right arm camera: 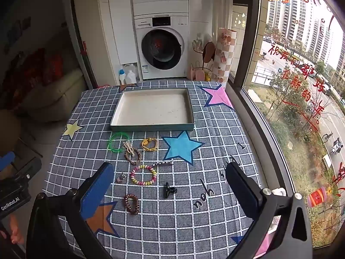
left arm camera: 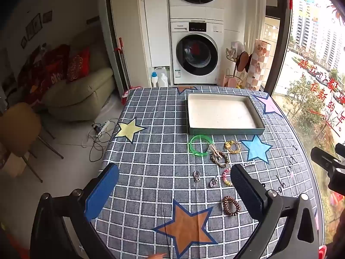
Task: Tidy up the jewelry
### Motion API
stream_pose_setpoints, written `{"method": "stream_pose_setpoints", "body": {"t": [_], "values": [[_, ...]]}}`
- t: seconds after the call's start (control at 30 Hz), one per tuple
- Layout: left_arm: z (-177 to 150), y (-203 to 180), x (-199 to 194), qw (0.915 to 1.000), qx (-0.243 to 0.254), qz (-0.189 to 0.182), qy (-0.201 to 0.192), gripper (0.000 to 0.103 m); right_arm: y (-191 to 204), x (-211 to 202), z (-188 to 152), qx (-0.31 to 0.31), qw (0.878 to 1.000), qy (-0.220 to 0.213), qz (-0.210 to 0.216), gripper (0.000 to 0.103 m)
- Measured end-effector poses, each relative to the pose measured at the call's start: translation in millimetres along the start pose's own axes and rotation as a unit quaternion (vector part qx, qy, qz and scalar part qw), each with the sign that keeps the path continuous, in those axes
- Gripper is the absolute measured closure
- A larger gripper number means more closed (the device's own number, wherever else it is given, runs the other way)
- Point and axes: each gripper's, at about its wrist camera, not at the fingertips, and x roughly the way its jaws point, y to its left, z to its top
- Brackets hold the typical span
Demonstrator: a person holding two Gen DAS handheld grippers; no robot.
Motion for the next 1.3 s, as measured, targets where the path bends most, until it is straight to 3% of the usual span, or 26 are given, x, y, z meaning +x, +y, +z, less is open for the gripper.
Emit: {"method": "stream_pose_setpoints", "body": {"t": [1.3], "values": [[0.2,-1.7,-5.7,0.9998,0.008,0.004,-0.016,0.000,5.4,-5.6,8.1,0.003,1.000,-0.006,0.007,0.000]]}}
